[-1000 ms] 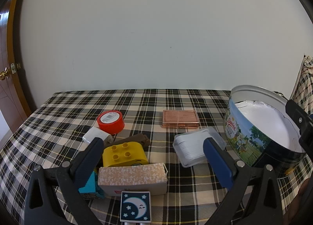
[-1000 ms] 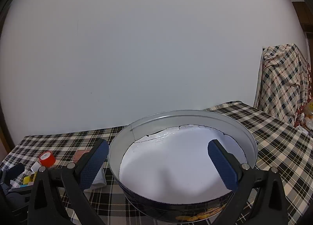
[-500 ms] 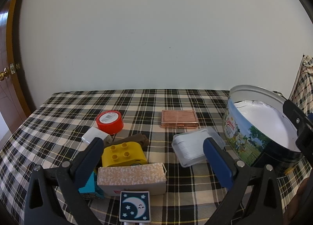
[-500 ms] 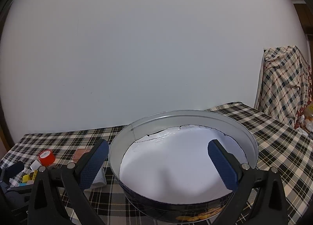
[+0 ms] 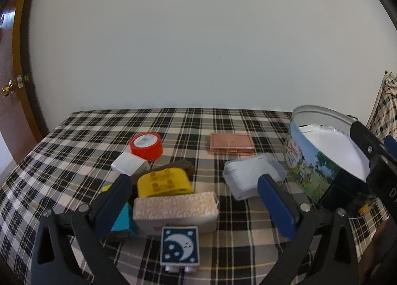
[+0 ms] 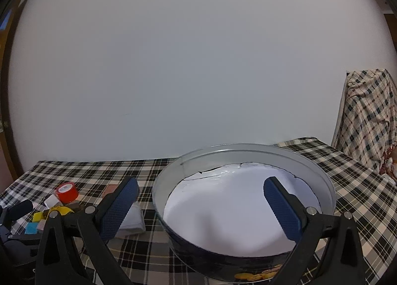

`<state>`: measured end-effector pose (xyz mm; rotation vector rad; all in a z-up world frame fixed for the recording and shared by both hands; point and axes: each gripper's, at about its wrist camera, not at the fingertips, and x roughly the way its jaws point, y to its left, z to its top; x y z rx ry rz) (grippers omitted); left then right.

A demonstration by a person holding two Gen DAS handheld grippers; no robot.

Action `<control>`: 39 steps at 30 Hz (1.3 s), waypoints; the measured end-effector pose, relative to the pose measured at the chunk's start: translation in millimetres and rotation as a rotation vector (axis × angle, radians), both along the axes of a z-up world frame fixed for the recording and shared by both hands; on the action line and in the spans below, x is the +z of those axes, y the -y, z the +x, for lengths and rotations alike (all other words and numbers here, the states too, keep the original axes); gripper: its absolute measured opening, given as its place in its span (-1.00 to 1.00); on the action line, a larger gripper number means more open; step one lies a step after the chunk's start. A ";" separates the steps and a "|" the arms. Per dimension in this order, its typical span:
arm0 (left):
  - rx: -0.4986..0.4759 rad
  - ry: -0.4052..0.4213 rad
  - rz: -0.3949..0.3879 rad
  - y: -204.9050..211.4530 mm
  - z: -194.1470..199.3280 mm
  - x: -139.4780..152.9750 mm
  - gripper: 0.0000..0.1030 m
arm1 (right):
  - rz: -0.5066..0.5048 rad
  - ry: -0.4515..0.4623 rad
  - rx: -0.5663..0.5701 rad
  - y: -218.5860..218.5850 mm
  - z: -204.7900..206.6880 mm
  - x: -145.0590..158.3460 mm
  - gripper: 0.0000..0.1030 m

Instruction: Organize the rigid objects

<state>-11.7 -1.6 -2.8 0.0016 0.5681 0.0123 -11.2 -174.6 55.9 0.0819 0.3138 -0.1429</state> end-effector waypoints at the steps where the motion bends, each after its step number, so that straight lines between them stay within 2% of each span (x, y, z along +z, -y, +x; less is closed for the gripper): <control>1: 0.006 -0.007 0.001 -1.6 -1.4 -0.4 0.99 | 0.003 -0.001 0.007 0.2 -0.1 -0.4 0.99; 9: 0.046 -0.053 0.027 -26.9 -18.7 -2.9 0.99 | 0.014 -0.051 0.112 -9.5 5.5 -8.0 0.99; 18: 0.138 -0.098 0.014 -101.2 -46.2 -3.1 0.99 | 0.003 -0.121 0.318 -35.5 3.0 -16.1 0.99; 23: 0.177 -0.129 -0.009 -127.6 -47.7 -11.4 0.99 | -0.022 -0.205 0.493 -75.1 0.0 -24.6 0.99; 26: 0.189 -0.135 0.008 -135.6 -51.3 -13.6 0.99 | -0.032 -0.285 0.600 -103.3 -1.5 -32.7 0.99; 31: 0.192 -0.147 -0.001 -142.7 -51.2 -15.9 0.99 | -0.025 -0.385 0.676 -142.2 -1.8 -44.0 0.96; 34: 0.202 -0.158 0.008 -143.1 -49.1 -18.4 0.94 | -0.060 -0.453 0.676 -167.0 8.8 -53.6 0.69; 37: 0.185 -0.169 -0.008 -143.9 -47.7 -18.5 0.94 | -0.102 -0.522 0.631 -180.0 22.6 -62.6 0.24; 39: 0.182 -0.169 -0.029 -143.9 -47.2 -17.7 0.94 | -0.087 -0.570 0.627 -178.7 29.6 -69.0 -0.09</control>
